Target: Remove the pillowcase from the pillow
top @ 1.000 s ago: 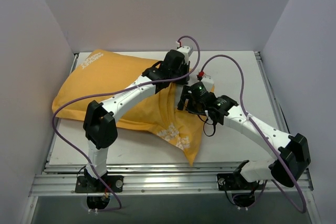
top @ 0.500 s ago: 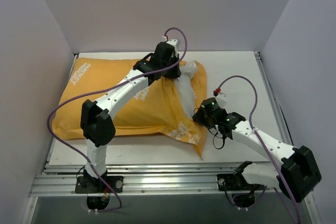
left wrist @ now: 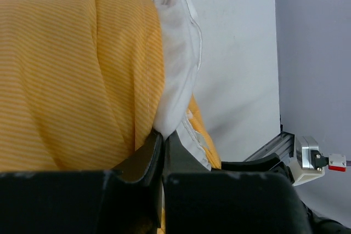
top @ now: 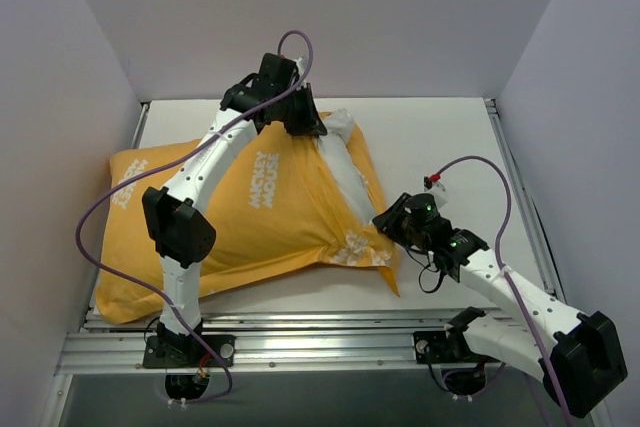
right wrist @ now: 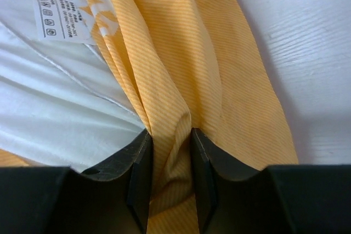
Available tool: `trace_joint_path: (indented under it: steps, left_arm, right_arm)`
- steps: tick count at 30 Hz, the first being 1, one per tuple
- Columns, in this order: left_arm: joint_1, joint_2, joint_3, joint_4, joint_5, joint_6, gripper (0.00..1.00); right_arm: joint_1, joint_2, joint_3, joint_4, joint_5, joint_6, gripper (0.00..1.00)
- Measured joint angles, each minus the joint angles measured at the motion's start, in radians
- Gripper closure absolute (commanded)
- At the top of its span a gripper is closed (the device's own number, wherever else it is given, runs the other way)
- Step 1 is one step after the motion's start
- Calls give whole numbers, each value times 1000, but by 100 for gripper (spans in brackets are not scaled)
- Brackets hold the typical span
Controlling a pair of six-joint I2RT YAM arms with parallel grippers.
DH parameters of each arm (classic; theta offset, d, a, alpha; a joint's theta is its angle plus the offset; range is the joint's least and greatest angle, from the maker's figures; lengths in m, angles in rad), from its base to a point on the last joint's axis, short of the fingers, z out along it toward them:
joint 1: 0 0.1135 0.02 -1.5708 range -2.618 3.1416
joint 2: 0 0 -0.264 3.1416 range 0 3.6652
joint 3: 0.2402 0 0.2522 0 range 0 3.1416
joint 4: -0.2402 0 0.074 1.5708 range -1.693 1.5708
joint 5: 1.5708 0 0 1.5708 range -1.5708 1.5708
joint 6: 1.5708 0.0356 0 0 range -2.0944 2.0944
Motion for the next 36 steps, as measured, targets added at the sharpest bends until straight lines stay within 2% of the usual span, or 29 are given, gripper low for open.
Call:
trace_joint_path:
  steps: [6,9,10,13,14,17,18,20,27,30,36]
  left_arm:
    - [34,1,1,-13,54,8,98]
    - [37,-12,-52,33,65,58,91]
    - [35,-23,-93,61,61,80,81]
    - [23,-81,-266,159,26,139,57]
    - [18,-101,-324,193,12,154,39]
    - [-24,-187,-476,288,-48,205,17]
    - [-39,-209,-496,305,-74,220,14]
    - [-109,-275,-531,329,-166,279,10]
    - [-399,-406,-549,354,-395,418,13]
    - [-436,-387,-550,345,-444,461,14]
    - [-436,-255,-549,281,-507,515,14]
  right_arm:
    - [-13,-93,-77,119,-124,-42,100]
    - [-14,-101,-87,164,-182,-93,100]
    - [-14,-91,-87,177,-198,-111,100]
    - [-18,-32,-78,200,-243,-166,100]
    - [-18,-8,-73,208,-258,-188,100]
    - [-18,48,-55,233,-294,-220,100]
    - [-18,61,-48,241,-301,-230,100]
    - [-18,76,-39,257,-313,-249,100]
    - [-19,125,-10,275,-321,-300,100]
    - [-19,132,-5,276,-322,-309,100]
    - [-19,134,-3,276,-322,-327,100]
